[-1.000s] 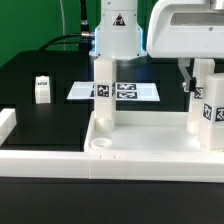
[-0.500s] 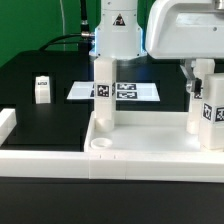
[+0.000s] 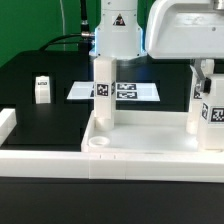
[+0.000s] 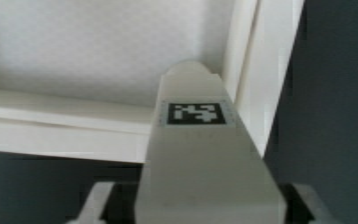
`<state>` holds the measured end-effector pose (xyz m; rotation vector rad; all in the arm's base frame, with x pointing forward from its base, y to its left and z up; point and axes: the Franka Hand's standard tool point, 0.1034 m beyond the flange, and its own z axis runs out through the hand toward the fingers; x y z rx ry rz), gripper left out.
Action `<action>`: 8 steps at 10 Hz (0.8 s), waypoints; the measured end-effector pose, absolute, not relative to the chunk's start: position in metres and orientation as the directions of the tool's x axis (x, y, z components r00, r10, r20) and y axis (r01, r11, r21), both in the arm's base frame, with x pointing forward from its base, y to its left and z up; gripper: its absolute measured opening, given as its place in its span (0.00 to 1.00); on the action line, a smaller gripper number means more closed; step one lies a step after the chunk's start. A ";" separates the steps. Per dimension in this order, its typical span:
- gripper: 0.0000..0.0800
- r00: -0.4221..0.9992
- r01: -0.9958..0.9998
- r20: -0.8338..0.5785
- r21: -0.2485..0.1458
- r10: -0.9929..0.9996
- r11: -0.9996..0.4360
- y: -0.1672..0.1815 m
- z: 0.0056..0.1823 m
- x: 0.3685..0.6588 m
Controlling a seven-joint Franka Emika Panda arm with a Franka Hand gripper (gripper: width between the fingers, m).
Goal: Assemble desk
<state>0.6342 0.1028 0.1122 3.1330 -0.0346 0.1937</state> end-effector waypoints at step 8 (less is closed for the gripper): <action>0.36 0.700 -0.704 0.073 -0.098 -0.710 -0.704 0.103 0.110 0.633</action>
Offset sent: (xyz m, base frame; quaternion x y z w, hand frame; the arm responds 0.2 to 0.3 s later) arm -0.0072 -0.0050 -0.0045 0.0452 -0.0066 0.2936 0.9548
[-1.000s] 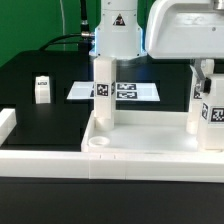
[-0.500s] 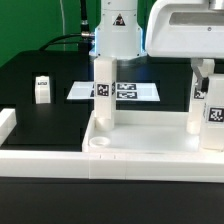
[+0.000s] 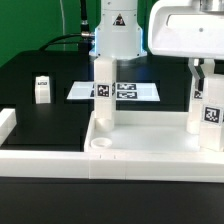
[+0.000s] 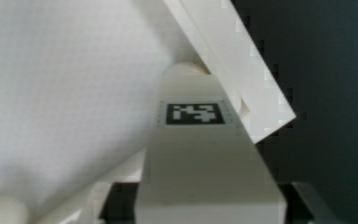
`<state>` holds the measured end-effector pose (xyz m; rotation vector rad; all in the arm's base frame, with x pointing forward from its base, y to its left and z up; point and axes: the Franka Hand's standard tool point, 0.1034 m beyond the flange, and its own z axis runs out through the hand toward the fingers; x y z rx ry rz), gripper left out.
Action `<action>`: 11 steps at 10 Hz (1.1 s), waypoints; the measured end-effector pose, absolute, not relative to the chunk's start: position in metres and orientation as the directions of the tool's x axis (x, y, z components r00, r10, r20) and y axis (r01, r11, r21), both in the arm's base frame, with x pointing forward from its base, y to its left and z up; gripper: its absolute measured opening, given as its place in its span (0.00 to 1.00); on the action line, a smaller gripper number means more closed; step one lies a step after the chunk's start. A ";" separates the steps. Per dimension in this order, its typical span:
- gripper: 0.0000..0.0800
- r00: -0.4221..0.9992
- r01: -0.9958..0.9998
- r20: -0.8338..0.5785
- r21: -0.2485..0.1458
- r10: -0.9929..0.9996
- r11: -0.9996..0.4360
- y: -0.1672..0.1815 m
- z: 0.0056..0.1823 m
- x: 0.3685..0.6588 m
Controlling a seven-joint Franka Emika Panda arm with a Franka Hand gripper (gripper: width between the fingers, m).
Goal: Assemble desk
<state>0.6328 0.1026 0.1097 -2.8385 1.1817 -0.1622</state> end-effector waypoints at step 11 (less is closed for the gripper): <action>0.77 0.494 -0.861 0.041 -0.117 -0.868 -0.496 0.101 0.112 0.635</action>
Offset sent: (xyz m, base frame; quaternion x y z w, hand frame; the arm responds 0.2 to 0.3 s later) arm -0.0006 0.0033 -0.0046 -0.0133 -0.0185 0.2373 0.9712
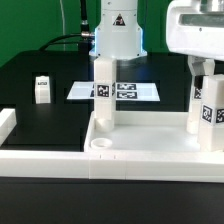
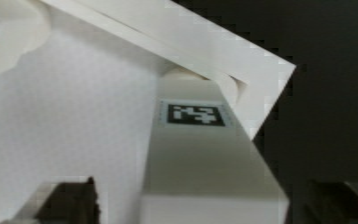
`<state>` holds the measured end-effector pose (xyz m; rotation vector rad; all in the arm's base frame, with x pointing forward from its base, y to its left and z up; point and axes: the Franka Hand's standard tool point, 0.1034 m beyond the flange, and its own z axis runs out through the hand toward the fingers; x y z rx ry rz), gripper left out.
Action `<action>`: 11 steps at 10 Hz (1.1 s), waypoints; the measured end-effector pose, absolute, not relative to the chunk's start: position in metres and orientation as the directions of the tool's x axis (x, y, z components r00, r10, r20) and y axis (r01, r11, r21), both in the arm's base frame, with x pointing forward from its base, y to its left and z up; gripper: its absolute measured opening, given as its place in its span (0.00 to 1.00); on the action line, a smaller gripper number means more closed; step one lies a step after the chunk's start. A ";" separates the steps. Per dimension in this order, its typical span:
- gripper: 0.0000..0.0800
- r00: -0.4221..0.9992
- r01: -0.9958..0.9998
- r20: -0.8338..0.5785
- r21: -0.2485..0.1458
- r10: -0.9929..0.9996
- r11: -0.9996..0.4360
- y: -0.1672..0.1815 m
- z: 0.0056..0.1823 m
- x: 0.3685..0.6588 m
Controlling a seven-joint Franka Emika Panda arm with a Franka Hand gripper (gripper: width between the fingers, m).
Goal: Assemble desk
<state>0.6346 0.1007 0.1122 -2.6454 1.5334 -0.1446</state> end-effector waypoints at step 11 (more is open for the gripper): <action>0.81 0.982 -0.139 0.125 -0.025 -0.142 -0.990 0.105 0.113 0.635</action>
Offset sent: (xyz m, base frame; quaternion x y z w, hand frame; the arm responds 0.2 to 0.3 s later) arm 0.0013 0.0081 0.0053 -0.0048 -0.0076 -0.1881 0.9821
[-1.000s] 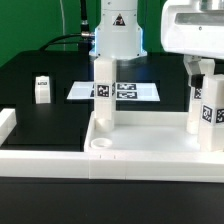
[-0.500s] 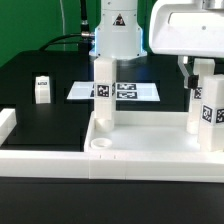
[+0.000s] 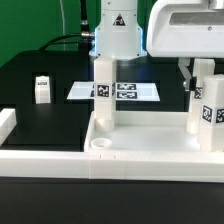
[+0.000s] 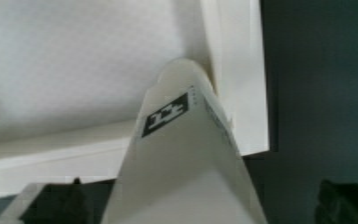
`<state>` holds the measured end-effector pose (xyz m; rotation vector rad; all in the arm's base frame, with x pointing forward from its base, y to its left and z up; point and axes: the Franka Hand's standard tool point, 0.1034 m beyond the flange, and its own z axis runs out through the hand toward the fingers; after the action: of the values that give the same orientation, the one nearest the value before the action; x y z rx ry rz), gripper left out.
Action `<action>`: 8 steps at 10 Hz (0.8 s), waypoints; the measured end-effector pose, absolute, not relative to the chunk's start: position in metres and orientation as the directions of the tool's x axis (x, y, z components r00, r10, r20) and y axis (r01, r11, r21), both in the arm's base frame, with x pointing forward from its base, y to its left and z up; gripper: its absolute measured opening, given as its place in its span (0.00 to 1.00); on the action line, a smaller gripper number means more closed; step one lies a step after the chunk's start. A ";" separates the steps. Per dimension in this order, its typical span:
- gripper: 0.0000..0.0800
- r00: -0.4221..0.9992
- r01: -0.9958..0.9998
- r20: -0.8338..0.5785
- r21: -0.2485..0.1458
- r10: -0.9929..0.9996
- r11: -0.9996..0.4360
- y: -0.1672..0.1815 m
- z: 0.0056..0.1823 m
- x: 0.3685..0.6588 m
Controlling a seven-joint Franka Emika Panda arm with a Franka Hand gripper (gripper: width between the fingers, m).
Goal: Assemble desk
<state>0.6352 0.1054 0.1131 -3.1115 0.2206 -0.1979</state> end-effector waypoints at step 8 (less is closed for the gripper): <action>0.67 0.971 0.201 0.122 0.037 0.204 -0.979 0.099 0.113 0.636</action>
Offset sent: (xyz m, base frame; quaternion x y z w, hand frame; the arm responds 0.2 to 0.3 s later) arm -0.0016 0.0003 -0.0005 0.0003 0.0012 -0.1282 0.9917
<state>0.6358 0.0989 0.1129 -3.1433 -0.3235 -0.1986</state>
